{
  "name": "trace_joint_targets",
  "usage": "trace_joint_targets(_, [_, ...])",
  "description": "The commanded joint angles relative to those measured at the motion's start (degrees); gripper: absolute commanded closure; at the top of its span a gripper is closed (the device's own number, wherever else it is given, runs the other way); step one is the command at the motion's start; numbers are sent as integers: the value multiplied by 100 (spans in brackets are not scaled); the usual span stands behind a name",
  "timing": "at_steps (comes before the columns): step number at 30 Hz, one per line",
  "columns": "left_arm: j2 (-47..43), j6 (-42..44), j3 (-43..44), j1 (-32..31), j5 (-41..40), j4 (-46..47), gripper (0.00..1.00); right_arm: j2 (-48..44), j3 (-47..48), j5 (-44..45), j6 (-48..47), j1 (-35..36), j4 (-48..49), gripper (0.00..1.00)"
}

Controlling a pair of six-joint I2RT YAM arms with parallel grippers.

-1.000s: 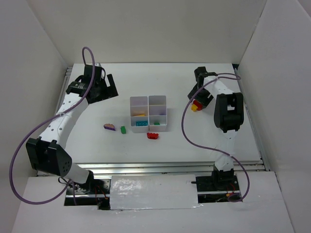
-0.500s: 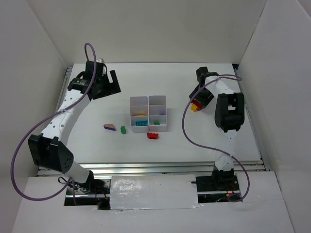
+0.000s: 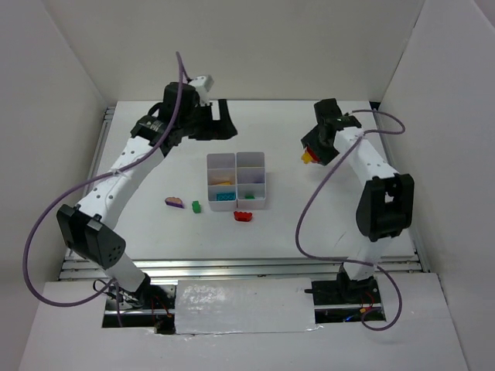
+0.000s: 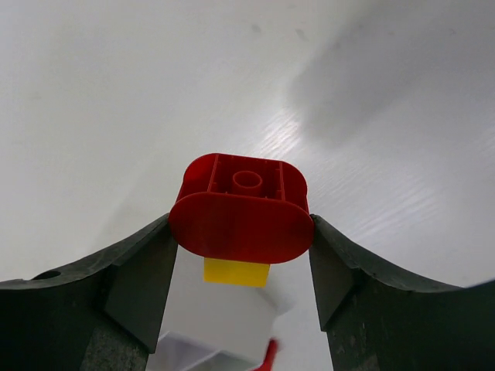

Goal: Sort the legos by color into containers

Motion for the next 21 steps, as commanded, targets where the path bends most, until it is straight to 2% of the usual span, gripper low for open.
trace_joint_targets(1, [190, 167, 448, -447, 849, 725, 0, -940, -66, 408, 781, 184, 167, 100])
trace_joint_targets(2, [286, 123, 465, -605, 1190, 865, 0, -1072, -75, 425, 851, 236, 167, 100])
trace_joint_targets(8, [716, -272, 833, -1195, 1904, 1736, 1, -2117, -49, 381, 1054, 482, 421, 100])
trace_joint_targets(16, [1332, -764, 1133, -1415, 2326, 2562, 5, -2725, 152, 258, 1124, 860, 554, 100])
trace_joint_targets(21, [1421, -792, 1134, -1477, 2292, 2686, 6, -2884, 189, 382, 1098, 1062, 685, 100])
